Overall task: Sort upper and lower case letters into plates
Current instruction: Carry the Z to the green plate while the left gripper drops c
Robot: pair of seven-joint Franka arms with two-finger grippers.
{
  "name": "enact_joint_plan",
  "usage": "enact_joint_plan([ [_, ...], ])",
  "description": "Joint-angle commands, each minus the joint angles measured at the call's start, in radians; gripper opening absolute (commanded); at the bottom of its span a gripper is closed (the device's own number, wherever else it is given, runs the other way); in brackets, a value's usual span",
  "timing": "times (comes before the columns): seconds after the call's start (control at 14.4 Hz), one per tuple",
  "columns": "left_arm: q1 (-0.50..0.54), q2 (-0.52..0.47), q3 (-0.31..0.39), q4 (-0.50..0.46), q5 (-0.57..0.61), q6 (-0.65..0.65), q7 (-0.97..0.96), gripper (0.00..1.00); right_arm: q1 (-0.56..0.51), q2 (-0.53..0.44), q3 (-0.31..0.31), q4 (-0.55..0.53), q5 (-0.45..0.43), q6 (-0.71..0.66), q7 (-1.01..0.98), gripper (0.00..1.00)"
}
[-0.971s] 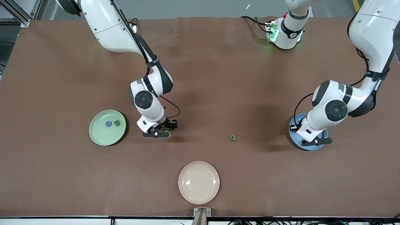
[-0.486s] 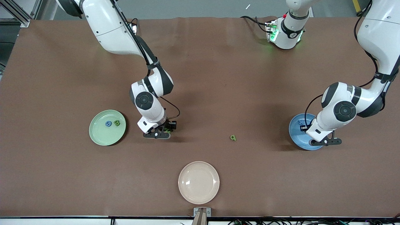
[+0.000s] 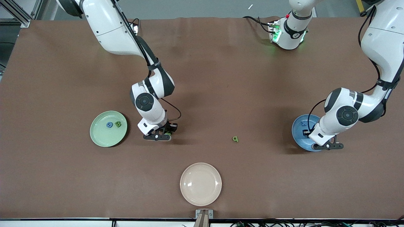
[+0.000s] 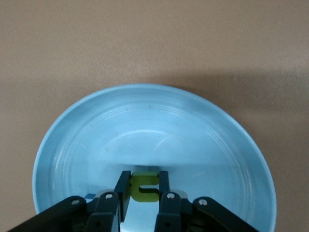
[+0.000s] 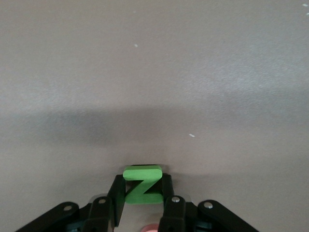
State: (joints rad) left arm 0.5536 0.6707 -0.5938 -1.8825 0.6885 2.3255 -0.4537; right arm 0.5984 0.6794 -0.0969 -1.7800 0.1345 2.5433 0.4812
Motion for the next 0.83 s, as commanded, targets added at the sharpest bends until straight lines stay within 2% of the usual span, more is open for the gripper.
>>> enact_joint_plan([
  [0.0, 0.008, 0.027, 0.005, 0.028, 0.054, 0.005, 0.006, 0.12, -0.046, -0.052, -0.001, 0.004, -0.003, -0.067, 0.001, 0.00],
  [0.07, 0.008, 0.027, 0.012, 0.029, 0.058, 0.005, 0.007, 0.12, -0.070, -0.081, -0.001, 0.007, -0.006, -0.116, -0.016, 0.00],
  [0.28, 0.008, 0.027, 0.022, 0.029, 0.059, 0.017, 0.036, 0.12, -0.182, -0.156, 0.000, 0.001, -0.003, -0.259, -0.238, 0.00],
  [0.49, 0.012, 0.026, 0.028, 0.031, 0.059, 0.018, 0.064, 0.14, -0.291, -0.198, 0.000, -0.024, -0.003, -0.336, -0.430, 0.00],
  [0.55, 0.014, 0.026, 0.029, 0.031, 0.059, 0.018, 0.063, 0.18, -0.328, -0.201, 0.000, -0.047, -0.003, -0.333, -0.488, 0.00],
  [0.62, 0.014, 0.024, 0.028, 0.031, 0.059, 0.018, 0.064, 0.30, -0.362, -0.198, 0.000, -0.058, -0.001, -0.331, -0.528, 0.00],
  [0.69, 0.014, 0.021, 0.028, 0.031, 0.059, 0.018, 0.064, 0.52, -0.394, -0.193, 0.000, -0.068, -0.003, -0.327, -0.552, 0.00],
  [0.76, 0.014, 0.017, 0.028, 0.031, 0.059, 0.018, 0.066, 0.84, -0.403, -0.192, -0.001, -0.076, -0.003, -0.321, -0.561, 0.00],
])
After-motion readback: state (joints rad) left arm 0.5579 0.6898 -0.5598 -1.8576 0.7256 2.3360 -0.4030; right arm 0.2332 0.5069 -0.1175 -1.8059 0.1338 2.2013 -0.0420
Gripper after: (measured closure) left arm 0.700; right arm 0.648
